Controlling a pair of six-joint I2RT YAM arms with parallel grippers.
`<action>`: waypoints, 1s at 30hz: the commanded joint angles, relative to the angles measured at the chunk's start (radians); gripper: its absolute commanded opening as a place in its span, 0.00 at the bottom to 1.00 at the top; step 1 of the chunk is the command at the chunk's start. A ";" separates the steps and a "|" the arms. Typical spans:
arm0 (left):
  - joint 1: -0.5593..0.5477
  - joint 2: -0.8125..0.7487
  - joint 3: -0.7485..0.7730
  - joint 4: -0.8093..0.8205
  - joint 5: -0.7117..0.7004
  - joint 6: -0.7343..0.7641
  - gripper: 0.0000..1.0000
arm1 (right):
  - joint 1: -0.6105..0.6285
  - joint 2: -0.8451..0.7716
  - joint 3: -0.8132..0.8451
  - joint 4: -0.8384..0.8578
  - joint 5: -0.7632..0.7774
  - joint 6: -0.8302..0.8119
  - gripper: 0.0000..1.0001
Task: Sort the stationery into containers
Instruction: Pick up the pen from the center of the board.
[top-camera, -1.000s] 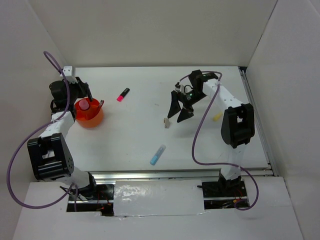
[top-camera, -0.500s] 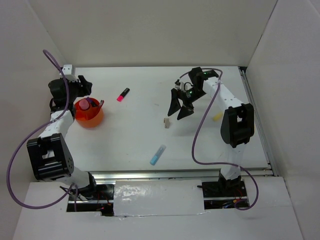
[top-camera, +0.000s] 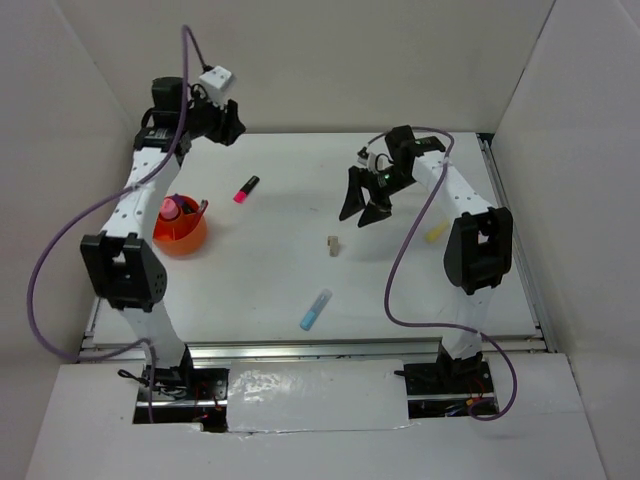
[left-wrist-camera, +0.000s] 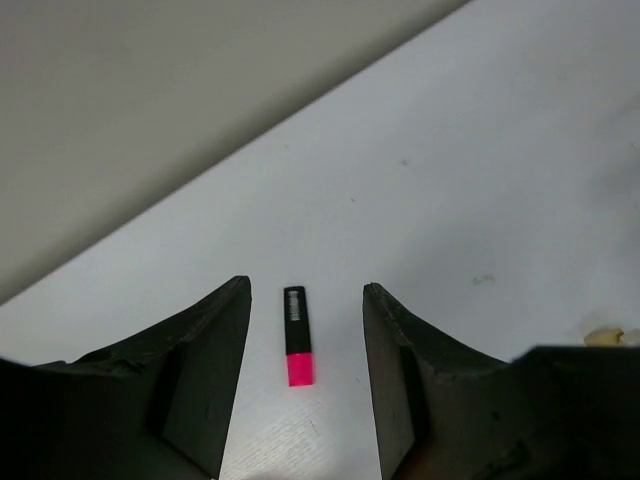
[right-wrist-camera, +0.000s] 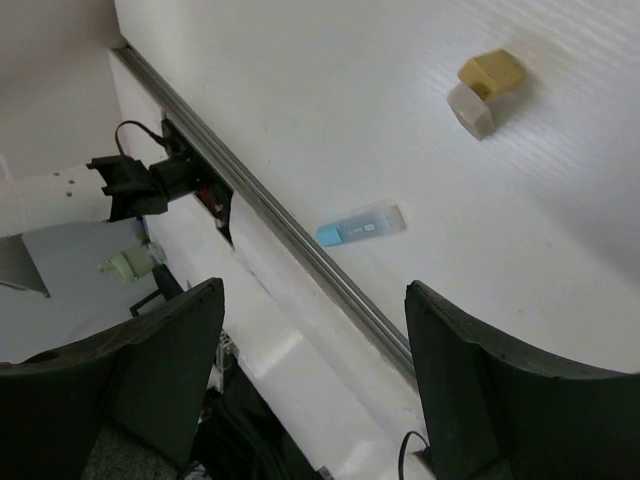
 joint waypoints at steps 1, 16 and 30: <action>-0.028 0.204 0.147 -0.289 -0.093 0.010 0.61 | -0.023 -0.064 -0.065 0.047 -0.018 -0.006 0.79; -0.065 0.624 0.484 -0.392 -0.334 -0.004 0.72 | -0.050 -0.098 -0.167 0.060 -0.058 -0.019 0.79; -0.057 0.690 0.436 -0.485 -0.293 0.014 0.71 | -0.050 -0.070 -0.141 0.040 -0.065 -0.019 0.78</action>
